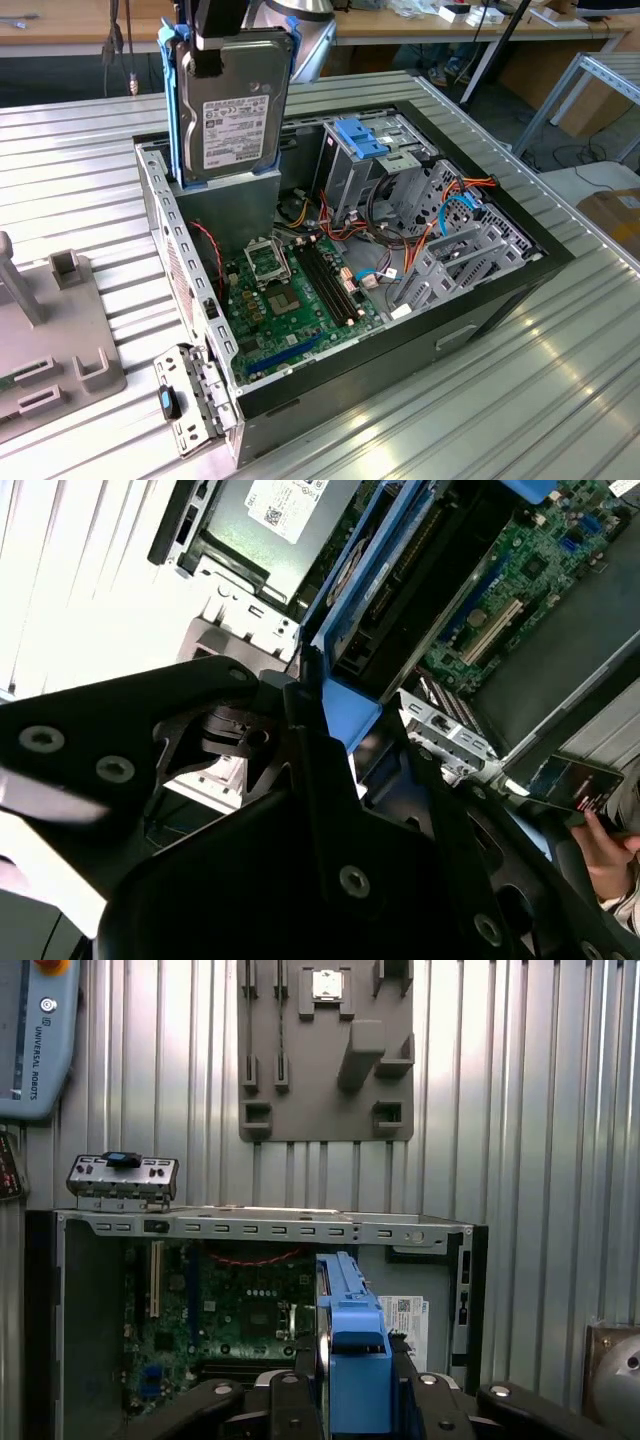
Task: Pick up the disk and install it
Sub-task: 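Pick up the disk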
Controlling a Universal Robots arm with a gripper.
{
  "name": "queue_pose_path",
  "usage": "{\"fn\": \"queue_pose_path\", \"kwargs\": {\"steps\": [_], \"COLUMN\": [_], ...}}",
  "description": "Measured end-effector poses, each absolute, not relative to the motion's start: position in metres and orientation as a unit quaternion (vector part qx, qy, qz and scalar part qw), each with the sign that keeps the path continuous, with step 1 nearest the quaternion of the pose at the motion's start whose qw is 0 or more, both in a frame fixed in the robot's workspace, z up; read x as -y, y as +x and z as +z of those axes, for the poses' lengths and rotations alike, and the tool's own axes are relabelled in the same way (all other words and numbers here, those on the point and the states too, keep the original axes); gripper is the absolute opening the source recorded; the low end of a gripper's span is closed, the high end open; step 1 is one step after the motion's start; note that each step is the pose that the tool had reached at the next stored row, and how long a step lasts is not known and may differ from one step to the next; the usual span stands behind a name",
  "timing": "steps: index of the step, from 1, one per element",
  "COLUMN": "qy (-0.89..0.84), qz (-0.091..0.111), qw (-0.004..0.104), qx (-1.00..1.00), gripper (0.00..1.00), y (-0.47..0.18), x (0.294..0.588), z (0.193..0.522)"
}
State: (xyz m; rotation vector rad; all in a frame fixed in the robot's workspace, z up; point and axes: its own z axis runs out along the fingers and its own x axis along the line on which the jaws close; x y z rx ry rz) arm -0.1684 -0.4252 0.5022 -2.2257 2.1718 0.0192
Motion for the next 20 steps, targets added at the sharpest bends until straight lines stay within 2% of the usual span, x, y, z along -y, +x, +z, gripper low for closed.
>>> {"fn": "queue_pose_path", "kwargs": {"steps": [20], "qy": [-0.716], "qz": [0.006], "qw": [0.016], "qx": [-0.698], "gripper": [0.37], "y": [-0.166], "x": [0.516], "z": [0.502]}}
